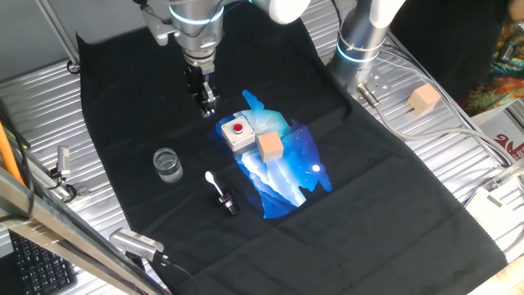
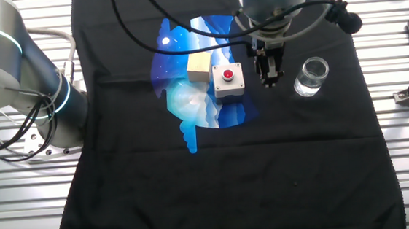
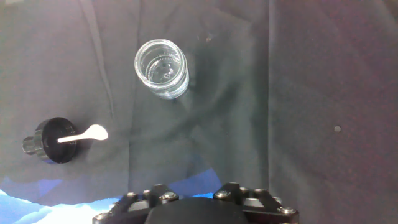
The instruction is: Screw the lid onto the jar
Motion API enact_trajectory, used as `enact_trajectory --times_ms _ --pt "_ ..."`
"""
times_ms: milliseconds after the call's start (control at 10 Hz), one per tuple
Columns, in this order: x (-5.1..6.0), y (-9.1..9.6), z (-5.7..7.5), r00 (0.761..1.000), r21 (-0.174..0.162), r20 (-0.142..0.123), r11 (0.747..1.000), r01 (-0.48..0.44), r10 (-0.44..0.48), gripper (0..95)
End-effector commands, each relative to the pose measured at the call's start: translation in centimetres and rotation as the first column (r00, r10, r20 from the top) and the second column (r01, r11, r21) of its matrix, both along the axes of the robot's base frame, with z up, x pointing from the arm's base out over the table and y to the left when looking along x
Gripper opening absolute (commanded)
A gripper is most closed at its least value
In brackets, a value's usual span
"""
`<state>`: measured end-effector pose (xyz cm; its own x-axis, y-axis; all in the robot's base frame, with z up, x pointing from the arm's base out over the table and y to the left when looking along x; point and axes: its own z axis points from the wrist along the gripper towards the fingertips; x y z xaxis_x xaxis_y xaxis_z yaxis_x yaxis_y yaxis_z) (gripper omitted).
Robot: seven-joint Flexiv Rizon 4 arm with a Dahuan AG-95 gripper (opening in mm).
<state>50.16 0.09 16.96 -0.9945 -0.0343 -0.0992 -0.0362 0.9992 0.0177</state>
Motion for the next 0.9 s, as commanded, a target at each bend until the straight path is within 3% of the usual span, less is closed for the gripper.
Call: enact_trajectory --times_ms 100,600,800,900 --pt "-0.2 -0.05 0.09 1.0 0.002 0.001 1.0 0.0 0.0 0.0" --pt "-0.19 -0.05 0.09 1.0 -0.008 0.001 1.0 -0.023 0.023 0.0" --pt "-0.19 -0.05 0.09 1.0 -0.013 -0.012 1.0 -0.027 0.027 0.0" --pt "-0.18 -0.03 0.08 0.999 -0.014 -0.04 0.999 -0.031 0.031 0.0"
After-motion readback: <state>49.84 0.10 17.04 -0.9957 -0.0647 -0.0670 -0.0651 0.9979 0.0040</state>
